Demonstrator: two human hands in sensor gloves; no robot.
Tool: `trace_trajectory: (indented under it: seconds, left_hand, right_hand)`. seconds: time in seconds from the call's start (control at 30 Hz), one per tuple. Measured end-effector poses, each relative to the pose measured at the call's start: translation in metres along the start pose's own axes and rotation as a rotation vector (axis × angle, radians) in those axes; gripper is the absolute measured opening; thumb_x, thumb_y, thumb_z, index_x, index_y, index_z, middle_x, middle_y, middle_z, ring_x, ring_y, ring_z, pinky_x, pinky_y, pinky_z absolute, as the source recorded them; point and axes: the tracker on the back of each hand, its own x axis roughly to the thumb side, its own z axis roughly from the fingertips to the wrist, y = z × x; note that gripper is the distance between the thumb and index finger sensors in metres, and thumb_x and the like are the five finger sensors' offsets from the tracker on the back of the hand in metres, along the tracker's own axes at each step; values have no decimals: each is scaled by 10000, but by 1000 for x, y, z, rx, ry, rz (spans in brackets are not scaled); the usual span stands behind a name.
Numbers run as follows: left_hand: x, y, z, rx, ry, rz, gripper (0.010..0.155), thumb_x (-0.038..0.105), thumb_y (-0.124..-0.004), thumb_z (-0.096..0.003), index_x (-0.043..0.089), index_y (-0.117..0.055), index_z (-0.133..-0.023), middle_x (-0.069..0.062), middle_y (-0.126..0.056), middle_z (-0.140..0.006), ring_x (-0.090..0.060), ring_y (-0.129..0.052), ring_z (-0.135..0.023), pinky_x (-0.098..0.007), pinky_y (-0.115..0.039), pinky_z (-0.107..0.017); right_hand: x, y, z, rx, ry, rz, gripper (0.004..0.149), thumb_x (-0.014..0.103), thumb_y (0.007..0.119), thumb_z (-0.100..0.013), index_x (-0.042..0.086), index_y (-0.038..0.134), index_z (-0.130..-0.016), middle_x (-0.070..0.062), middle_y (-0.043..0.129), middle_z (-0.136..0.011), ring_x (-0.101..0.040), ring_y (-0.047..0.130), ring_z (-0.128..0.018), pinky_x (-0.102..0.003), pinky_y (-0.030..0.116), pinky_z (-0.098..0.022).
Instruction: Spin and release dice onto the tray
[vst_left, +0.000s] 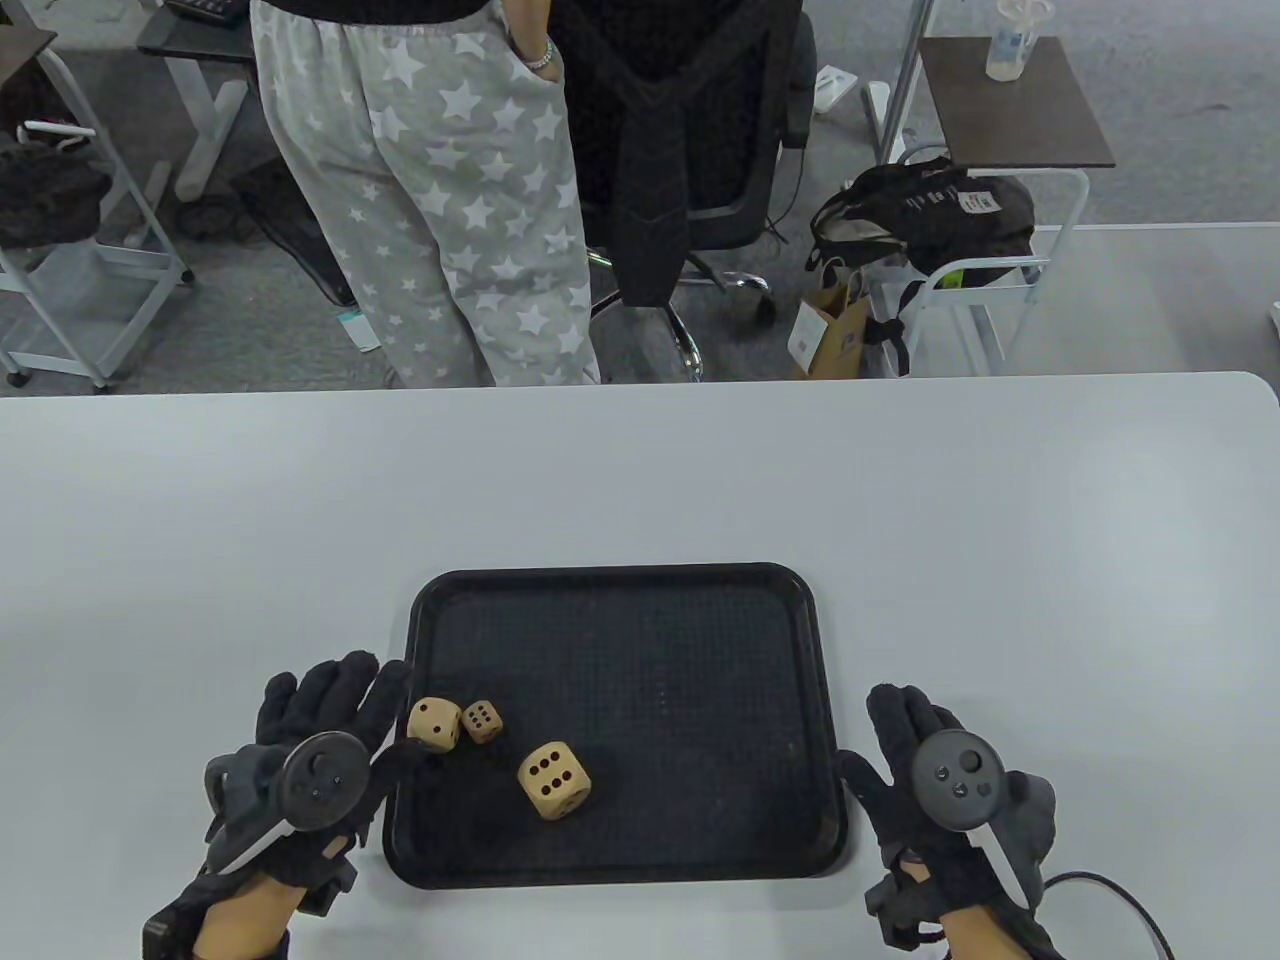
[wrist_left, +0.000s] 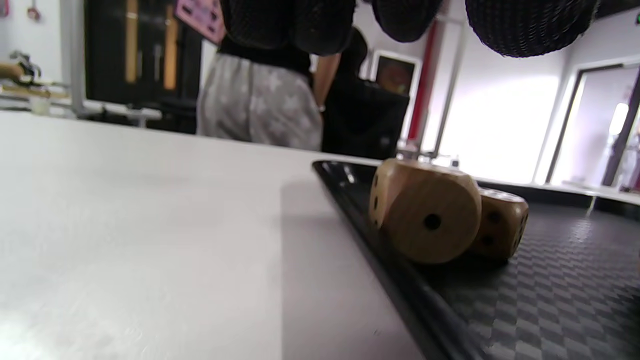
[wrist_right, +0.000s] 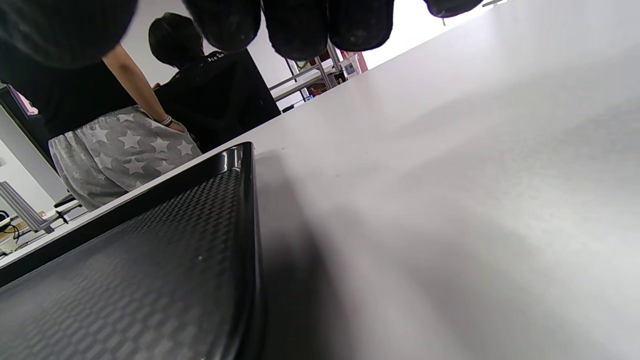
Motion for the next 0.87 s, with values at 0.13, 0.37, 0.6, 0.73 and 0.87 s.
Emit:
trace_trajectory:
  seconds: [0.13, 0.37, 0.6, 0.73, 0.87]
  left_hand:
    - [-7, 0, 2, 6, 14, 33, 719, 612, -661, -435, 323, -485, -1069, -111, -490, -1156, -453, -556, -1057, -703, -322, -777]
    - [-11, 0, 3, -1, 17, 67, 716, 611, -663, -433, 320, -495, -1065, -110, -501, -1152, -451, -569, -1052, -702, -338, -776]
    - [-15, 4, 6, 17, 21, 93, 713, 610, -662, -434, 317, -503, -1065, -111, -508, -1150, -453, -572, -1050, -701, -342, -775]
    - [-17, 5, 6, 14, 26, 98, 712, 610, -662, -434, 317, -504, -1064, -111, -508, -1150, -452, -575, -1050, -700, -344, -776]
    - [-19, 4, 7, 12, 31, 115, 712, 609, -663, -434, 316, -505, -1064, -112, -510, -1149, -453, -575, -1049, -701, -346, -775]
  right_hand:
    - [-4, 4, -2, 11, 32, 1, 784, 629, 696, -336, 355, 490, -1042, 11, 489, -1138, -303, 516, -1066, -611, 437, -779]
    - [-7, 9, -6, 15, 68, 3, 795, 623, 697, -336, 373, 443, -1047, 32, 426, -1152, -288, 456, -1088, -611, 400, -795]
    - [-8, 18, -9, 40, 98, 32, 807, 620, 696, -336, 391, 397, -1049, 48, 367, -1160, -275, 407, -1101, -608, 371, -807]
    - [-11, 22, -11, 67, 123, 59, 818, 621, 692, -333, 399, 364, -1049, 52, 328, -1163, -272, 362, -1110, -606, 352, -811]
    - [-14, 22, -11, 60, 143, 62, 820, 616, 693, -335, 405, 347, -1048, 58, 310, -1163, -268, 348, -1111, -606, 335, -816]
